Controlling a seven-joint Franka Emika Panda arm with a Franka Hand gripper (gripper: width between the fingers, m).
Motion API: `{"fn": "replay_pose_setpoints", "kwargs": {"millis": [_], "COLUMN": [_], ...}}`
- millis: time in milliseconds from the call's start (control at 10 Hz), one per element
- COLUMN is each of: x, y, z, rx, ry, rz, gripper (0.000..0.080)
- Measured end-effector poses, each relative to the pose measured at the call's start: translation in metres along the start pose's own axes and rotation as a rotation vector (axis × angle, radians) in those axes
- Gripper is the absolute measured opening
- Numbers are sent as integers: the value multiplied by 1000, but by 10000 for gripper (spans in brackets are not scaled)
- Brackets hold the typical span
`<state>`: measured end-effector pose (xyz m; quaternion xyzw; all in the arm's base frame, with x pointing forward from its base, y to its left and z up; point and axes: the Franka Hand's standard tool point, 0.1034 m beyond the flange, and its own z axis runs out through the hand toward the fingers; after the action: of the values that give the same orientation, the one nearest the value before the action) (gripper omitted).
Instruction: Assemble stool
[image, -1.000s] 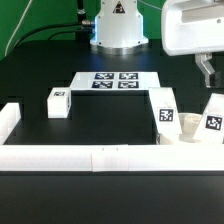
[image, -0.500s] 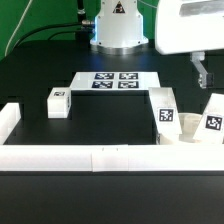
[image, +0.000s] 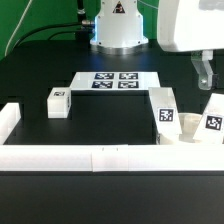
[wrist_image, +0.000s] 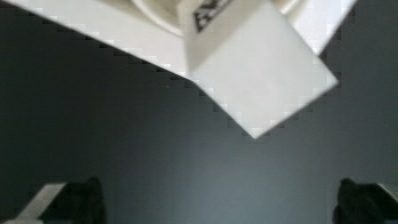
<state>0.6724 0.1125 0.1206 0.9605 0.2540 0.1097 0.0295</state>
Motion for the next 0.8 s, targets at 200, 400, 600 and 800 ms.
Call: {"fn": "replay_pose_setpoints", "kwargs": {"millis": [200,400,600,800], "x": [-15,-12,-14,-15], "y": [3,-4,4,3], "z": [8,17,16,16], "rx": [43,24,23,18], "ry": [-135,-149,-152,-163], "rz": [-104,-202,-317,-343], "gripper": [649,649,649,649]}}
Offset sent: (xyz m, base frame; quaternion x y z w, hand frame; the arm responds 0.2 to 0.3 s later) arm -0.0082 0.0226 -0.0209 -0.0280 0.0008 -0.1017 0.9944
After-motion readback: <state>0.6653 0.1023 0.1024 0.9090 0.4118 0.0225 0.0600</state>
